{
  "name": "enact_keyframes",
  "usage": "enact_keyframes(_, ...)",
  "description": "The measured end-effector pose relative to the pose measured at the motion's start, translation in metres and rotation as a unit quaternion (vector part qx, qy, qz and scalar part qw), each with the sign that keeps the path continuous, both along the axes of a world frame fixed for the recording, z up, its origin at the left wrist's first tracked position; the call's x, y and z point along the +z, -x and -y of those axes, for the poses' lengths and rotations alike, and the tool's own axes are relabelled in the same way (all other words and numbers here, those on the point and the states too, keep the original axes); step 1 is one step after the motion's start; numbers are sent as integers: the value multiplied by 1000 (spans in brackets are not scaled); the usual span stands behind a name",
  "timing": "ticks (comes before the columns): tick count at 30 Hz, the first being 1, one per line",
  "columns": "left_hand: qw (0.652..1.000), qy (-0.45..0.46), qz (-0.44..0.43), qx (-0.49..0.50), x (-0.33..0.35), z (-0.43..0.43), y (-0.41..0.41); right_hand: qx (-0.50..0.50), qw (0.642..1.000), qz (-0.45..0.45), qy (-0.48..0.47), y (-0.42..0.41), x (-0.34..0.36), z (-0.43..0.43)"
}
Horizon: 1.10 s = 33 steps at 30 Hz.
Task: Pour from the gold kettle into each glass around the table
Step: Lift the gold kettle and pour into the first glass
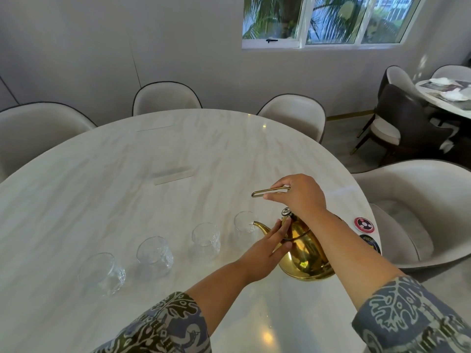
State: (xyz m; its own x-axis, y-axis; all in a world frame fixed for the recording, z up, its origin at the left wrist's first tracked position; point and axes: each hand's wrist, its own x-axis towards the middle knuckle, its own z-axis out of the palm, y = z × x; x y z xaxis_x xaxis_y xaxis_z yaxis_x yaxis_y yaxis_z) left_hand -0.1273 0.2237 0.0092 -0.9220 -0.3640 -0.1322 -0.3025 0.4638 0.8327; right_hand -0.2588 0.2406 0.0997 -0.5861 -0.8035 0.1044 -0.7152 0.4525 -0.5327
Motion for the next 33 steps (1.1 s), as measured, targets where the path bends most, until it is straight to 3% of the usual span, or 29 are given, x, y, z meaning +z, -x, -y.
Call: enact_keyframes(33, 999, -40, -24, 12, -1, 6, 1, 31, 999, -14, -36, -2, 7, 13)
